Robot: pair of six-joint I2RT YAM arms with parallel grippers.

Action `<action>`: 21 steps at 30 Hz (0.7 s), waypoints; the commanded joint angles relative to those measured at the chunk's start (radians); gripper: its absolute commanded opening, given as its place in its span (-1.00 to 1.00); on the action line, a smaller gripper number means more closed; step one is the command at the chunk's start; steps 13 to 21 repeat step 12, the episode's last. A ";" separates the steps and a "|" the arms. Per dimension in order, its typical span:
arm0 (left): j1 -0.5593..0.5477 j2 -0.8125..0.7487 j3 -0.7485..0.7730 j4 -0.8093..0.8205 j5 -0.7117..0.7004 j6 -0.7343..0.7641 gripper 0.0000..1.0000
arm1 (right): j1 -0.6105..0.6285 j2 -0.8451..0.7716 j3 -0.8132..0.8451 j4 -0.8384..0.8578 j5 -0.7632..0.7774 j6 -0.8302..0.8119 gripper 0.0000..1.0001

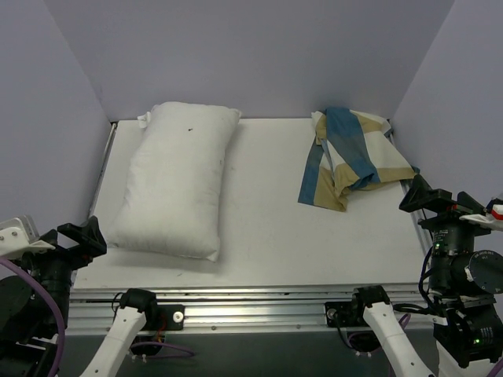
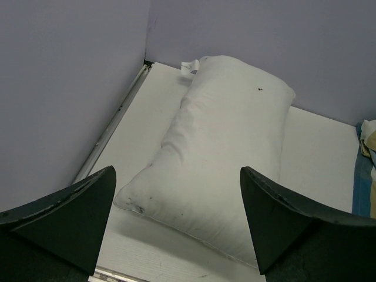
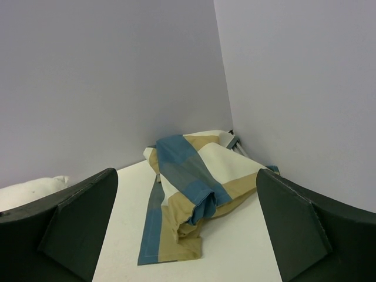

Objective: Remove the pillowcase from the pillow

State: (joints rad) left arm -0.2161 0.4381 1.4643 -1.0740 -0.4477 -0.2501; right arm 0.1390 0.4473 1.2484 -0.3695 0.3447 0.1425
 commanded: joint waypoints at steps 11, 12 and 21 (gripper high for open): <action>-0.008 -0.009 -0.021 0.005 -0.028 -0.005 0.88 | 0.011 0.018 -0.004 0.050 0.016 -0.020 1.00; -0.008 -0.007 -0.024 0.006 -0.026 -0.005 0.88 | 0.011 0.018 -0.006 0.052 0.016 -0.021 1.00; -0.008 -0.007 -0.024 0.006 -0.026 -0.005 0.88 | 0.011 0.018 -0.006 0.052 0.016 -0.021 1.00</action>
